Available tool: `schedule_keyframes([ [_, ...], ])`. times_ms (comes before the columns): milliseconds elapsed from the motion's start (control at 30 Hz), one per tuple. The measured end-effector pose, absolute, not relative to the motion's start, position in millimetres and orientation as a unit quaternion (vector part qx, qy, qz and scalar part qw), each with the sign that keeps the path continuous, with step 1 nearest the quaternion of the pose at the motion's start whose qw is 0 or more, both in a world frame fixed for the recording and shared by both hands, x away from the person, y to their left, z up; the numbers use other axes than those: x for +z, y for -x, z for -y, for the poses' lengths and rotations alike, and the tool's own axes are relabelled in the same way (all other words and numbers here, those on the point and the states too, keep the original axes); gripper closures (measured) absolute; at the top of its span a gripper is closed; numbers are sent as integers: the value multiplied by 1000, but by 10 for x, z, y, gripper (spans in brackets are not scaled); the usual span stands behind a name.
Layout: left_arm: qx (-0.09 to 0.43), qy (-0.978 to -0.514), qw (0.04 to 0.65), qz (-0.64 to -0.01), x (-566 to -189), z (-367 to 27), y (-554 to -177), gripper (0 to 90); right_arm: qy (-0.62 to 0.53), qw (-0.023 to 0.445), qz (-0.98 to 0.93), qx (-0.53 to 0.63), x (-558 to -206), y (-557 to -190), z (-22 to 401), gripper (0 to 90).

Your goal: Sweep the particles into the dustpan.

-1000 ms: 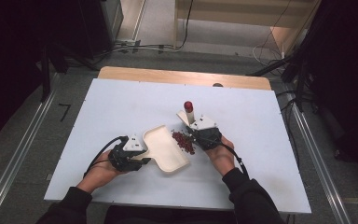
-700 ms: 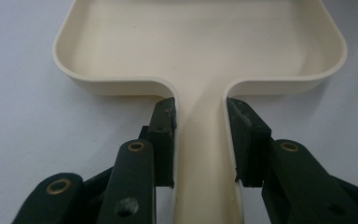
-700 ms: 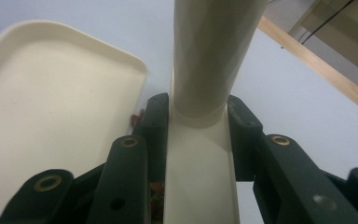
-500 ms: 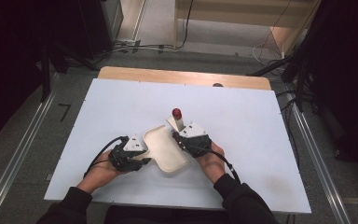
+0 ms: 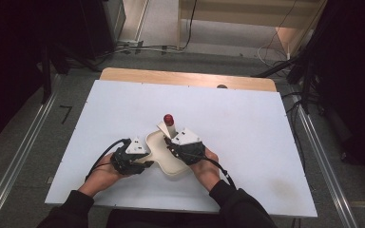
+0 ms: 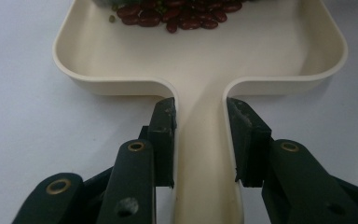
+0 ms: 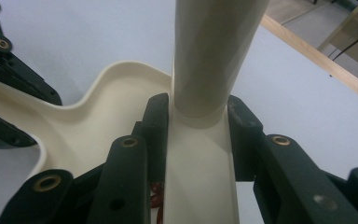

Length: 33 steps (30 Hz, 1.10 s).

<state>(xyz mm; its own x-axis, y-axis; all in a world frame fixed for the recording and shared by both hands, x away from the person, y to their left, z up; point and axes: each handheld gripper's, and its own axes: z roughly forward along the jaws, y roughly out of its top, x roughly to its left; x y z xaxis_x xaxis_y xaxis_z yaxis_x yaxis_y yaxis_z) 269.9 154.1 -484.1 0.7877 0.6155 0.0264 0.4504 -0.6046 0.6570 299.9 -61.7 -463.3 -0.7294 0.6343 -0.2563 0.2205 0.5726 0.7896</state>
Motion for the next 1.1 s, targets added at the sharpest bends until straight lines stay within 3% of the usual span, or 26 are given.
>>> schedule_keyframes([
  [300, 127, -886, 328, -301, -4859, -1545, -2690, 666, -250, 268, -839, 402, -4554, -2986, 599, 633],
  [700, 126, -890, 327, -293, -4868, -1577, -2678, 665, -312, 298, -821, 373, -4586, -3154, 1091, 633],
  [1100, 126, -891, 321, -293, -4883, -1572, -2663, 665, -295, 309, -828, 364, -4665, -2860, 725, 633],
])
